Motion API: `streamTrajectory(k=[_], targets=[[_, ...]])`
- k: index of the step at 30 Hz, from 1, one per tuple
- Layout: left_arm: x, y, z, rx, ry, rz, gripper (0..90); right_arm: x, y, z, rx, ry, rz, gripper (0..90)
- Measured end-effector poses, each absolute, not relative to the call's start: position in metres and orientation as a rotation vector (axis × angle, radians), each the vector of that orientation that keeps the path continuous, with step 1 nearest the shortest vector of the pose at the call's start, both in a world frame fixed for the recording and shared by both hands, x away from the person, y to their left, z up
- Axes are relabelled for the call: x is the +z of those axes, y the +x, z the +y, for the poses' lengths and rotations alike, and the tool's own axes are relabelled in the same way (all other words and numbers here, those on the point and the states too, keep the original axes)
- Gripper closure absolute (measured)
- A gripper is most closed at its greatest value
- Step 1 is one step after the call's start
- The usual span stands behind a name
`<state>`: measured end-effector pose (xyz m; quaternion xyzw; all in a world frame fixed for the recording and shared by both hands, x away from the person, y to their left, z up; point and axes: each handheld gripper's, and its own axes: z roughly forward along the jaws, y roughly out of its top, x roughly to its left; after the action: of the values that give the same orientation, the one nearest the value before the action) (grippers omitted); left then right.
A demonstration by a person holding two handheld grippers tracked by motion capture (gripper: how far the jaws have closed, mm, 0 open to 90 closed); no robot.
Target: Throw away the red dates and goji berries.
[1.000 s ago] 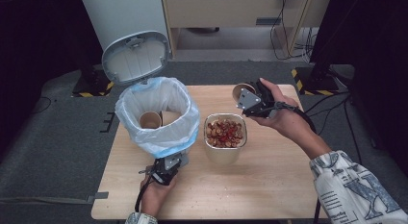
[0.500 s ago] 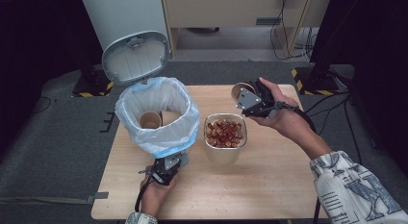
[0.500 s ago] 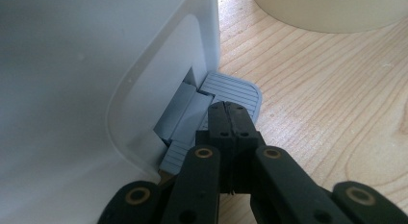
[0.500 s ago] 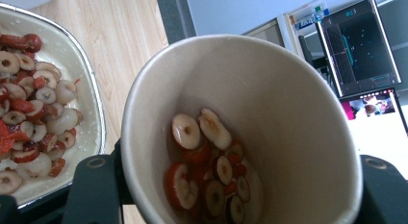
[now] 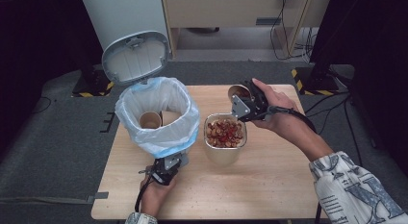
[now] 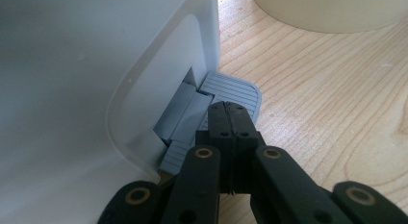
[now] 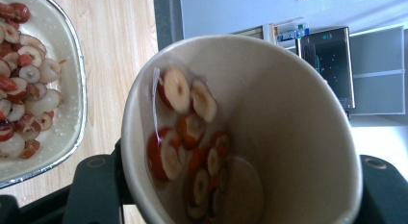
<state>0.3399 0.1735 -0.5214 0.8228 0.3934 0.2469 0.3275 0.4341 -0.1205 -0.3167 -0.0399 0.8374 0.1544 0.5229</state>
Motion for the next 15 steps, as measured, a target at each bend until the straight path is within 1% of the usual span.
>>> streamTrajectory(k=[15], targets=[[-0.5214,0.3399,0.1735,0.646,2.155,1.029,89.8,-0.3149,0.4376,-0.1229,0.375,-0.081,2.009,35.3]])
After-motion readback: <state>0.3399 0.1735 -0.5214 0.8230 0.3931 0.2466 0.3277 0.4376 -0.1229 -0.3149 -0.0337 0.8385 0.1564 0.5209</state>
